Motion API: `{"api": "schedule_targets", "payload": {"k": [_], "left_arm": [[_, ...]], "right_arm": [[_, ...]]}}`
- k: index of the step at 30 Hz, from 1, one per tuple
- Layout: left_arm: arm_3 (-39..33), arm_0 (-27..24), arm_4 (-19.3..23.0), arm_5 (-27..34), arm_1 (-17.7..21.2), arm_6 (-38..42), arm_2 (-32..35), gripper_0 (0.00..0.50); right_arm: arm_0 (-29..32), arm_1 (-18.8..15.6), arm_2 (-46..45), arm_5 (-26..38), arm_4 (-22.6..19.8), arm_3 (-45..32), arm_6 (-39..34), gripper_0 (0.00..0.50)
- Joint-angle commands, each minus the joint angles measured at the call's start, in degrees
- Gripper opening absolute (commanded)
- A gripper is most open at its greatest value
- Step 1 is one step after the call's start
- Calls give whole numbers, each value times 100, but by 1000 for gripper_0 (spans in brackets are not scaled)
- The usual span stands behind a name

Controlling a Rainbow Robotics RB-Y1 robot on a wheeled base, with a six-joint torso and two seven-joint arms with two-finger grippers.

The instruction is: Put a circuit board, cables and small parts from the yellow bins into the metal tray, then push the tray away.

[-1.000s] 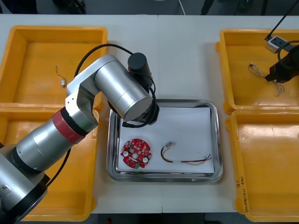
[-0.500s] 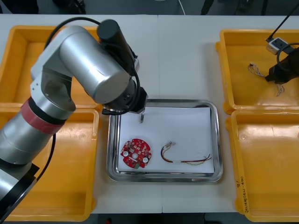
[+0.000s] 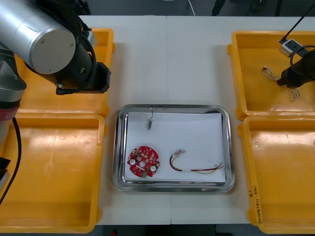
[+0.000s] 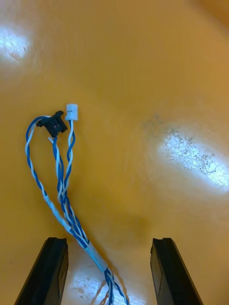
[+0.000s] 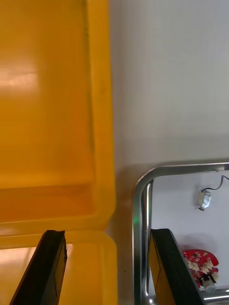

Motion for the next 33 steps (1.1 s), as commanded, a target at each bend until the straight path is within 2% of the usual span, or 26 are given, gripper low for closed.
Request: {"api": "schedule_targets", "payload": {"k": [1, 6, 19, 21, 22, 23, 24, 25, 26, 29, 32, 33], "left_arm": [[204, -217, 32, 49, 316, 427, 284, 500], [582, -384, 41, 49, 386, 304, 459, 500], [1408, -507, -135, -281, 457, -794, 899, 500], [1514, -534, -188, -369, 457, -838, 908, 500], [1602, -560, -188, -439, 457, -873, 908, 500], [1689, -595, -188, -527, 457, -908, 908, 500], [1742, -613, -188, -562, 457, -917, 908, 500], [1839, -648, -188, -650, 448, -970, 908, 500], [1953, -674, -188, -711, 448, -1093, 908, 500], [2217, -762, -214, -843, 457, -1365, 908, 500], [2436, -815, -311, -966, 457, -1594, 916, 500], [2507, -815, -337, -1019, 457, -1699, 934, 500]], "right_arm": [[-34, 32, 129, -58, -66, -54, 20, 500], [1, 49, 129, -58, -66, -54, 20, 500], [221, 67, 129, -163, -269, -54, 20, 492], [221, 67, 138, -172, -269, -54, 20, 445], [221, 76, 129, -172, -269, -54, 20, 397], [221, 67, 129, -172, -269, -45, 20, 314], [221, 67, 129, -172, -269, -45, 20, 265], [238, 67, 129, -172, -286, -45, 20, 193], [238, 67, 138, -172, -321, -45, 20, 156], [265, 67, 129, -190, -365, -54, 20, 67], [256, 67, 129, -190, -374, -54, 20, 0], [256, 67, 129, -190, -383, -54, 20, 0]]}}
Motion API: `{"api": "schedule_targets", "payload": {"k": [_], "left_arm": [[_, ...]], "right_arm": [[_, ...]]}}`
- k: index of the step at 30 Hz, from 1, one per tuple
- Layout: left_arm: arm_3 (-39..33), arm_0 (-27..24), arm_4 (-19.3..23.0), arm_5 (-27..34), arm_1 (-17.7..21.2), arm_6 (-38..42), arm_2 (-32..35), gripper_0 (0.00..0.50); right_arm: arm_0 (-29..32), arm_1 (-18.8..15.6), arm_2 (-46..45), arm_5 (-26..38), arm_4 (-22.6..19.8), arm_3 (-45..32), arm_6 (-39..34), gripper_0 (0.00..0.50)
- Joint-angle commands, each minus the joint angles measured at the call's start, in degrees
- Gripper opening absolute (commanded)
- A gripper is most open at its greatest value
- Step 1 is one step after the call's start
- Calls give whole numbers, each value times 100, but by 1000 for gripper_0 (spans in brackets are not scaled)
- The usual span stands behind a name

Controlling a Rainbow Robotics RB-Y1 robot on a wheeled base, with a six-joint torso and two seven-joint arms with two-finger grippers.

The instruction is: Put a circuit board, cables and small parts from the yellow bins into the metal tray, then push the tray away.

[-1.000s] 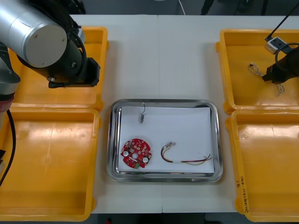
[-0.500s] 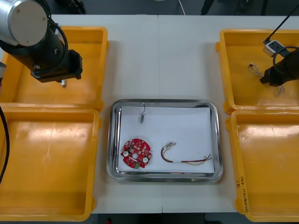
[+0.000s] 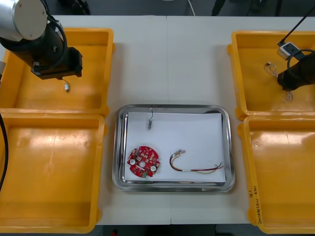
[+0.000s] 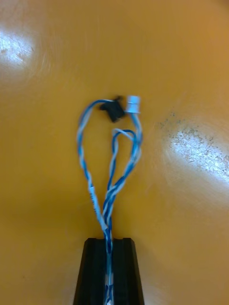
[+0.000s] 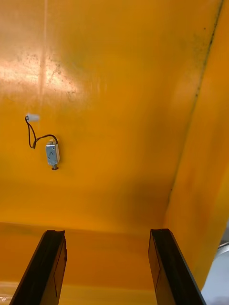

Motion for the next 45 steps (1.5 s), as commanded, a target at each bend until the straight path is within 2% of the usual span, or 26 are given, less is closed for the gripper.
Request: {"api": "schedule_targets", "payload": {"k": [1, 7, 15, 21, 26, 35, 39, 45], "left_arm": [[231, -371, -169, -237, 238, -888, 170, 500], [548, -371, -240, -553, 273, -1284, 205, 500], [882, -371, -283, -878, 326, -1468, 205, 500], [1031, -362, -433, -966, 335, -1609, 205, 500], [1189, -353, -477, -1098, 335, -1688, 205, 500], [1760, -353, -406, -1643, 282, -1811, 187, 500], [1954, -353, -389, -1863, 247, -1837, 82, 500], [2191, -345, -319, -2065, 203, -1802, -147, 500]], "right_arm": [[101, 11, 138, -67, -89, -54, 20, 0], [101, 11, 173, 382, -45, -572, 20, 0], [101, -138, 199, 1744, 122, -1706, -12, 0], [101, -156, 199, 2816, 360, -2673, -653, 0], [198, -156, 199, 3678, 316, -3464, -1110, 0], [839, -296, 199, 5242, -194, -5371, -1998, 0], [1103, -331, 199, 5678, -431, -6057, -2332, 0], [1481, -340, 446, 5678, -889, -7094, -2798, 0]]}}
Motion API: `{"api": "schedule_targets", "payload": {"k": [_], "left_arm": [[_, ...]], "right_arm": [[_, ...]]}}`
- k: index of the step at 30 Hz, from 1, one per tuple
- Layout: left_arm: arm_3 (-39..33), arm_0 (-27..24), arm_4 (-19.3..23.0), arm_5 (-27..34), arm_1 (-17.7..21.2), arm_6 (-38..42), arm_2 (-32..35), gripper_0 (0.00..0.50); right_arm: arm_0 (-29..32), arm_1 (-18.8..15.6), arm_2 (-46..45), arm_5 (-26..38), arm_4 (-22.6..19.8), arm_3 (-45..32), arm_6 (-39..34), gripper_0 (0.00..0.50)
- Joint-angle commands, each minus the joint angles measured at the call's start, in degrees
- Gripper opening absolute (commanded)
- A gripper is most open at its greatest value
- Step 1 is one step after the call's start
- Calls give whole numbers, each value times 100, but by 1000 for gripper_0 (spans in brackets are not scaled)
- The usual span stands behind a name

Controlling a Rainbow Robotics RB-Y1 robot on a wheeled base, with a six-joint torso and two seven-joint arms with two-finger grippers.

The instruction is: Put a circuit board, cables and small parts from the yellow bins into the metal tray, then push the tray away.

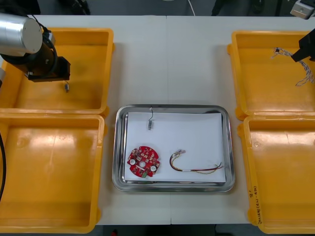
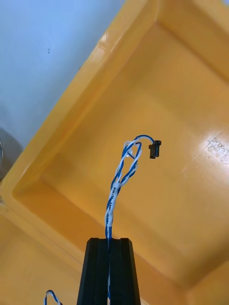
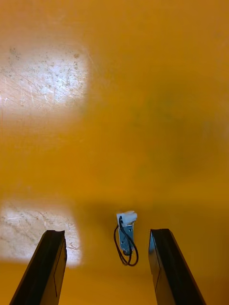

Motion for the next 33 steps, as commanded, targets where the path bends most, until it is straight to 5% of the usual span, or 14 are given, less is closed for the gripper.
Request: {"api": "schedule_targets", "payload": {"k": [1, 15, 22, 33], "left_arm": [[135, -262, 84, -208, 127, -376, -197, 500], [469, -166, 304, -560, -40, -376, -311, 500], [469, -43, 357, -683, -49, -446, -320, 500], [469, 36, 365, -771, -49, -463, -470, 500]], "right_arm": [[293, -294, 395, 36, -379, -869, -478, 0], [679, -285, 1942, 36, -1601, -3260, -1893, 0], [759, -294, 2663, -162, -2128, -3822, -2147, 0], [767, -153, 3647, -795, -1987, -4420, -2033, 0]]}}
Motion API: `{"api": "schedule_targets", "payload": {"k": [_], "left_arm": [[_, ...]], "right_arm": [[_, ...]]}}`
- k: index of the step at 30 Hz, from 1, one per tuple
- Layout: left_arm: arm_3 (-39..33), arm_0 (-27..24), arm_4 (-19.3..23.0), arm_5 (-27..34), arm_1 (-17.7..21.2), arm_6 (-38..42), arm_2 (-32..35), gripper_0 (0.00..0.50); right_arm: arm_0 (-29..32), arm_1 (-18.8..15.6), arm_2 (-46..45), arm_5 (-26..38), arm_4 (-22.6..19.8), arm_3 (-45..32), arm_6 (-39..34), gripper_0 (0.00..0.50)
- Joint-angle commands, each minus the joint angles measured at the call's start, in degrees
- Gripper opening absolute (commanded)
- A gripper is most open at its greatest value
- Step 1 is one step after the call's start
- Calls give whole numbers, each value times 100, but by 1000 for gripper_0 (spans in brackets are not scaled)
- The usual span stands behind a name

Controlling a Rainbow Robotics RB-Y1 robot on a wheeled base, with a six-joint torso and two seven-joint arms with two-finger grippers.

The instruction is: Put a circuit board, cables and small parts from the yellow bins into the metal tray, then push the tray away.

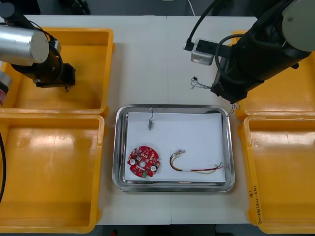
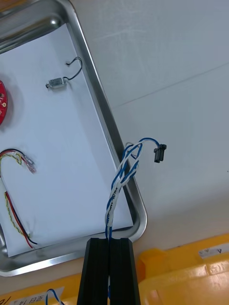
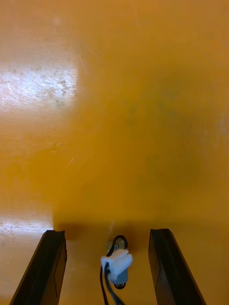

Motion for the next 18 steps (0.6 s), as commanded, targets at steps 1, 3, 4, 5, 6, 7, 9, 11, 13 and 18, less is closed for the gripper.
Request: {"api": "schedule_targets", "payload": {"k": [1, 3, 4, 5, 6, 7, 9, 11, 13, 18], "left_arm": [[-62, 47, 56, -110, -33, -472, -126, 500], [-62, 73, 65, -127, -42, -472, -117, 500], [-62, 82, 74, -136, -33, -481, -126, 500], [-62, 91, 74, -136, -33, -481, -126, 500], [-62, 108, 74, -145, -33, -490, -126, 500], [-62, 117, 83, -154, -33, -499, -126, 500], [-62, 117, 83, -154, -33, -507, -117, 500], [-62, 126, 83, -154, -33, -516, -126, 500], [-62, 126, 83, -154, -33, -516, -126, 500], [-62, 126, 109, -145, -33, -525, -126, 0]], "right_arm": [[19, -42, 459, -167, 233, -365, 102, 0], [28, 20, 564, -167, 364, -435, 172, 0], [46, 55, 635, -193, 426, -488, 207, 0], [72, 64, 661, -219, 452, -497, 225, 0], [125, 81, 722, -299, 505, -550, 269, 0], [204, 81, 749, -395, 549, -585, 313, 0], [336, 99, 793, -536, 602, -620, 454, 0], [450, 90, 819, -659, 672, -629, 691, 0], [573, 99, 854, -782, 725, -629, 946, 0], [802, 178, 916, -914, 883, -629, 1315, 0]]}}
